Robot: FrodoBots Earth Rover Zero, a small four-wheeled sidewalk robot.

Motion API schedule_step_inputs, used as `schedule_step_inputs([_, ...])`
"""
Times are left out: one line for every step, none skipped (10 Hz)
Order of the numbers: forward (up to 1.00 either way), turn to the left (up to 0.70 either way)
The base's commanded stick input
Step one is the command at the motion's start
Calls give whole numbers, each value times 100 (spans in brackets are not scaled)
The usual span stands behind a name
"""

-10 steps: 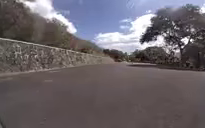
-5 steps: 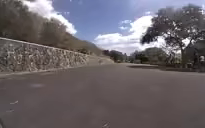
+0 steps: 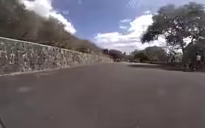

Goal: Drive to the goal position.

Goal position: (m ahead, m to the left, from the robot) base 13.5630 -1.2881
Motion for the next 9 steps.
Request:
schedule_step_inputs([85,1])
schedule_step_inputs([85,1])
schedule_step_inputs([85,1])
schedule_step_inputs([85,1])
schedule_step_inputs([85,1])
schedule_step_inputs([85,1])
schedule_step_inputs([85,1])
schedule_step_inputs([85,1])
schedule_step_inputs([85,1])
